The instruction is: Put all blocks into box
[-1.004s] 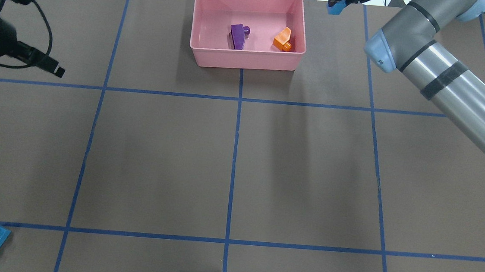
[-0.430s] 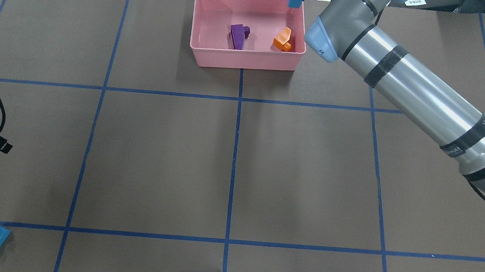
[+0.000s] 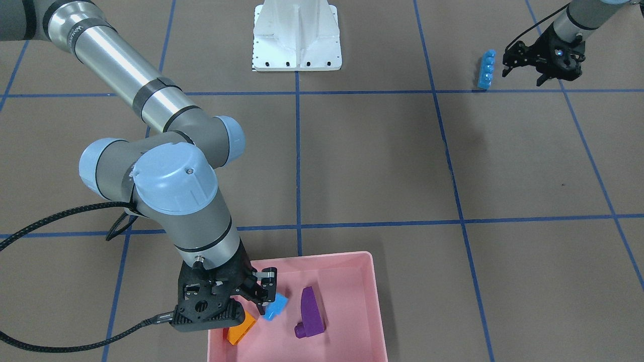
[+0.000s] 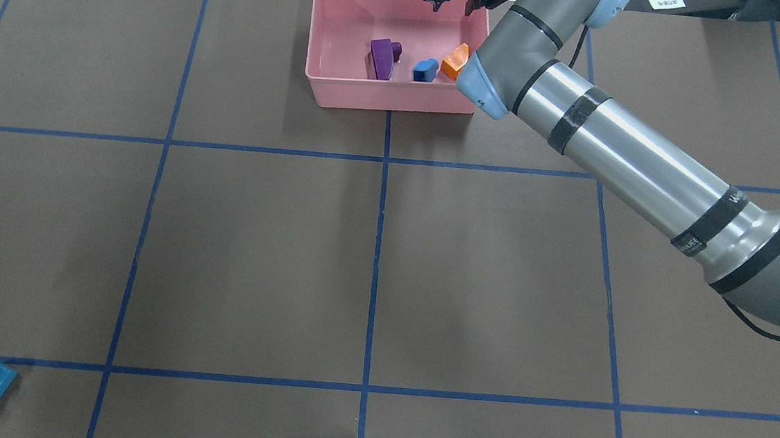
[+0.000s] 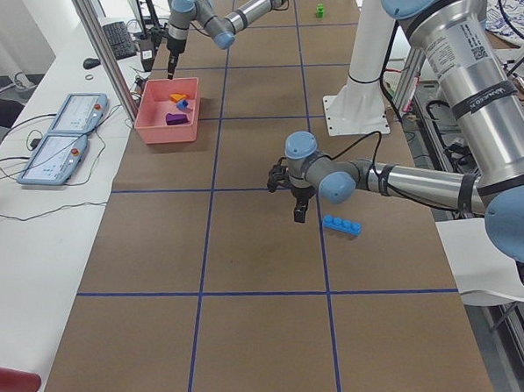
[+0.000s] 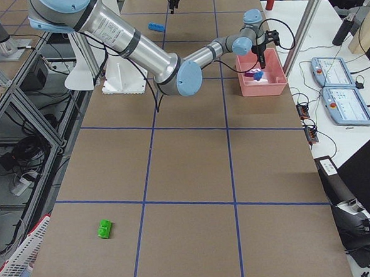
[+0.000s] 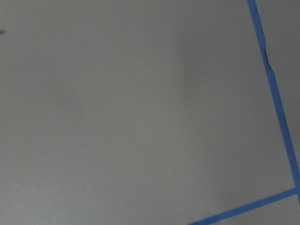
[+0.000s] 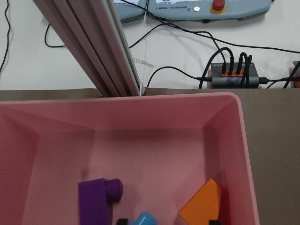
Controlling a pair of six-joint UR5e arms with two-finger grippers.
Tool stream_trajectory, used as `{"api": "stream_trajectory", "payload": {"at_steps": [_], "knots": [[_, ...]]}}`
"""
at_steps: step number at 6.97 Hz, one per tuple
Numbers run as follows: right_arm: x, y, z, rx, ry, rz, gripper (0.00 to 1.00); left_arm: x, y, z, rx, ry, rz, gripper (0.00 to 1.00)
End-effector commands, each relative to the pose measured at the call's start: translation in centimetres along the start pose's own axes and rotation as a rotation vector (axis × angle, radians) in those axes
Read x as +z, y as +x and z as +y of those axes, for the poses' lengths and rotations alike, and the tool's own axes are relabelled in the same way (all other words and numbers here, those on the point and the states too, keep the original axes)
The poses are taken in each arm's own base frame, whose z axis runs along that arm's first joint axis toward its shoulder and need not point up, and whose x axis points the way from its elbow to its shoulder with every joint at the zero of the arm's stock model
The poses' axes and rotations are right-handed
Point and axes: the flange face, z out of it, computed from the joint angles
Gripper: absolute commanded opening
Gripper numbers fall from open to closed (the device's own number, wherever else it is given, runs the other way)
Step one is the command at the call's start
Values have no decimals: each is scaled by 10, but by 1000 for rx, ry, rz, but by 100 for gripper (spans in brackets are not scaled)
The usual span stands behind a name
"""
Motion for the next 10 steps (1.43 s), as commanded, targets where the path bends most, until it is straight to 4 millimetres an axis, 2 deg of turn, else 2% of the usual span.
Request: {"api": "stream_trajectory", "payload": {"at_steps": [1, 2, 3, 4, 5, 6, 8, 9, 10], "knots": [[-28, -13, -1, 10, 11, -51, 100, 12, -4, 40, 9, -8, -11, 100], [-51, -23, 1, 16, -14, -45, 100, 18, -6, 52, 15, -5, -29, 100], [-85, -21, 14, 33, -66, -34, 100, 25, -2, 58, -4, -1, -21, 100], [-122, 4, 34, 48, -127, -25, 100, 42, -6, 66, -9, 21, -2, 100], [-149, 29, 59, 57, -142, -6, 100, 55, -14, 71, -20, 43, 21, 100], [-159, 60, 81, 28, -147, 5, 100, 63, -4, 74, -39, 37, 21, 100], [-166, 118, 103, -35, -145, 24, 100, 94, 31, 89, -47, 39, -1, 100], [-169, 137, 104, -28, -152, 27, 100, 97, 36, 92, -33, 38, -2, 100], [-171, 147, 102, -28, -167, 19, 100, 98, 37, 94, -26, 33, -1, 98]]}}
